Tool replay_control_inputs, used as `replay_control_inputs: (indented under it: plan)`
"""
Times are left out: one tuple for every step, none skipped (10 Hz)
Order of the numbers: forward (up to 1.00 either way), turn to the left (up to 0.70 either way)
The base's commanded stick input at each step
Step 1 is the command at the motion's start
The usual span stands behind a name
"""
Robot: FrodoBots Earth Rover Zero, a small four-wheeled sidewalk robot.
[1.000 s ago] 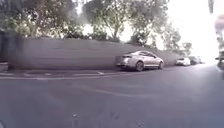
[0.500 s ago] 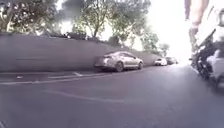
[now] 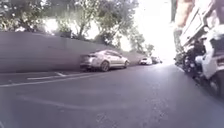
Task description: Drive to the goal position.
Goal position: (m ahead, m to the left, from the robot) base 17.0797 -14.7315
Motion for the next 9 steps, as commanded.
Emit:
replay_control_inputs:
  plan:
    - [0.45,-0.26]
    - [0.45,-0.27]
    - [0.45,-0.27]
    - [0.45,-0.27]
    - [0.45,-0.27]
    - [0.45,-0.27]
    - [0.45,-0.27]
    - [0.45,-0.27]
    - [0.45,-0.27]
